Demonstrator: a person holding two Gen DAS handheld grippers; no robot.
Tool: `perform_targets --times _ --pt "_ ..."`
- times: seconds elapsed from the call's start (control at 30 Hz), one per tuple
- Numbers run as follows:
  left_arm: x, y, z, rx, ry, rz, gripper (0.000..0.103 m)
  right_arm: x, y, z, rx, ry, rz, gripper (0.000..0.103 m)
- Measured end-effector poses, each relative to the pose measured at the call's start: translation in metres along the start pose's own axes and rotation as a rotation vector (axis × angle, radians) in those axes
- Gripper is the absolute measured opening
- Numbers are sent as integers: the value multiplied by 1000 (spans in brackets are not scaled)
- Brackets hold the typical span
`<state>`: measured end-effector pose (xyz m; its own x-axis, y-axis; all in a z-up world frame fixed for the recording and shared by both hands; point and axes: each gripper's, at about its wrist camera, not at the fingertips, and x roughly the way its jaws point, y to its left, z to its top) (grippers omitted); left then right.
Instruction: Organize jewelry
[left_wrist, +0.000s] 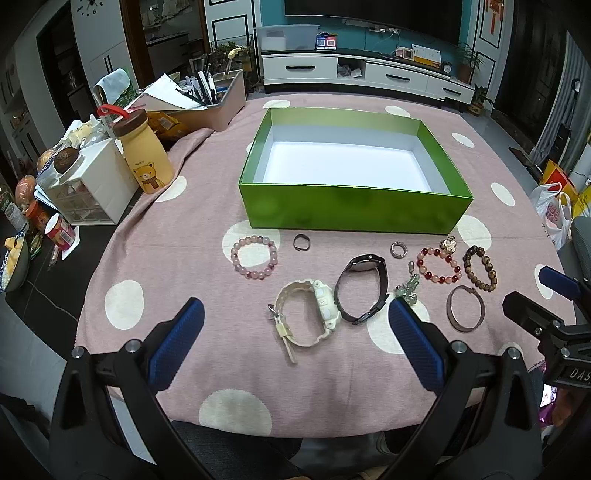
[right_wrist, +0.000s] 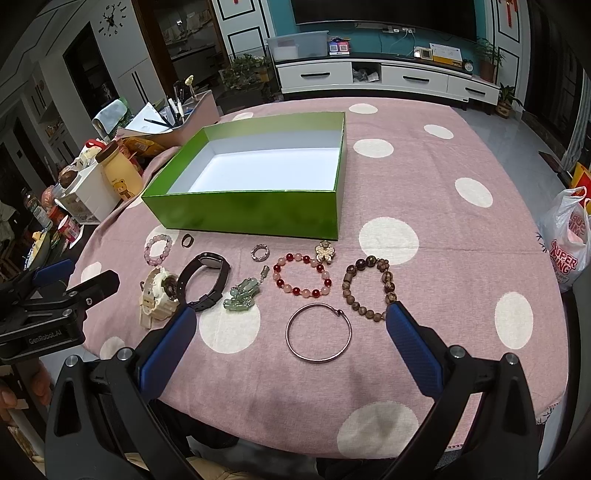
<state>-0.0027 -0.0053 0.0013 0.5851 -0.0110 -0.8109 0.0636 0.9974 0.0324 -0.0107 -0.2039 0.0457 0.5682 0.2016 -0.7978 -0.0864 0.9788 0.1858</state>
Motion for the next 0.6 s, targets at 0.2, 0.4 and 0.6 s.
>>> perform_targets --times 0.2,0.4,0.6 --pt "2 -3 -2 2 2 -5 101 1 1 -2 -1 0 -1 102" --pt "2 -3 -2 2 2 -8 101 1 2 -1 0 0 -3 102" --pt "2 -3 -2 1 2 -8 101 1 2 -1 -1 1 -2 102"
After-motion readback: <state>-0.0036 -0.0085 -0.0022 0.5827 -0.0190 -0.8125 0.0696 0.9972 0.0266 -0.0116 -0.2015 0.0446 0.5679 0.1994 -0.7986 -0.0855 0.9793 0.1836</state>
